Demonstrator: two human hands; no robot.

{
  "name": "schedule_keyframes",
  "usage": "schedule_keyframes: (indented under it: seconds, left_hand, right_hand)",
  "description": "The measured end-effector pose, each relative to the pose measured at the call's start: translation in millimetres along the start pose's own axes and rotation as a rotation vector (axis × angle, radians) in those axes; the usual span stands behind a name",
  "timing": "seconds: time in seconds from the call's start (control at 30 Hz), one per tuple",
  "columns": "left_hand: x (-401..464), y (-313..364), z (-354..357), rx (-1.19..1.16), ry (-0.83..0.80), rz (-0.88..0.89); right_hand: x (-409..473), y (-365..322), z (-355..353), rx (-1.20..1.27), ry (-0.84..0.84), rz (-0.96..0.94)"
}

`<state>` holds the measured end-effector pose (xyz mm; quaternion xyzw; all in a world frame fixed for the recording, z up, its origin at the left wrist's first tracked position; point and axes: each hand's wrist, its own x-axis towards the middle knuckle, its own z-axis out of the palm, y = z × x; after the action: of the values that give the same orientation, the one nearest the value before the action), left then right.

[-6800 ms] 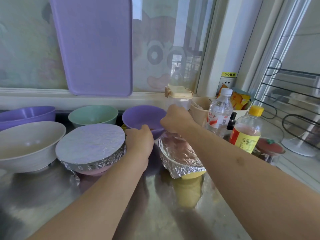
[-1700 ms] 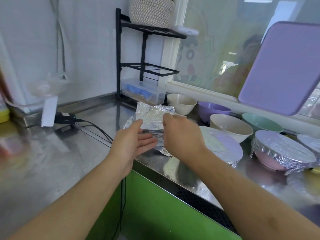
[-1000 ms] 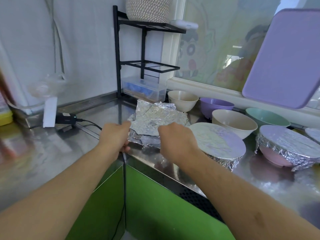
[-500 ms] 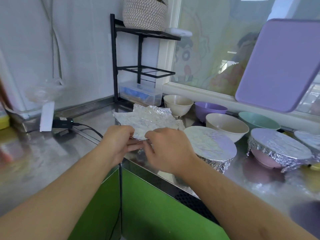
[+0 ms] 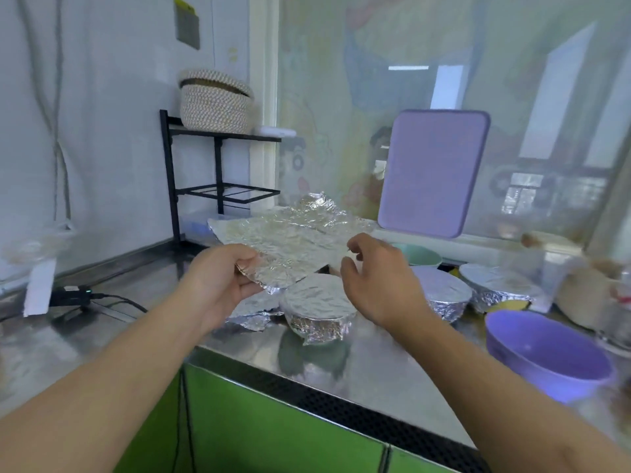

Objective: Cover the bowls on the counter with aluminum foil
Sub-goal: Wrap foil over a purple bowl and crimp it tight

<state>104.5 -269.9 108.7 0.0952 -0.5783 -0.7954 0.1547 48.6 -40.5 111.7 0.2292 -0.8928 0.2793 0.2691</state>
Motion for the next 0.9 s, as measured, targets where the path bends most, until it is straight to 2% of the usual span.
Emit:
schedule_keyframes:
  seconds: [0.17,0.4,0.47,0.63,0.77,0.9]
  left_hand:
    - [-24.0,-25.1,85.0,0.049,-0.177,-0.067]
    - [-40.1,-86.4,194.4,0.09,-0.39,-0.176]
    - [-38.5,-103.1,217.8,0.091,-0.416,-0.224]
    - [-35.0,-131.4,259.4,0.171,-0.48,-0.283]
    - [-27.8,-142.0,276.7,0.249,-0.462,-0.285]
    - [-16.3,-159.8,284.6,0.173,-0.449,-0.303]
  right_hand:
    - [-34.6,73.2,-74.0,-0.104,0.156,0.223]
    - [-97.6,177.9,-177.0,-0.095,0.225,0.622]
    - [-114.8,204.7,-194.7,0.01,0.223,0.723]
    - [-139.4,256.5,-215.0,0.535,0.142,0.958]
    - [-144.5,285.3,-216.0,0.647,0.091,0.991]
    - [-143.9,306.9,-206.7,0.787,0.091,1.016]
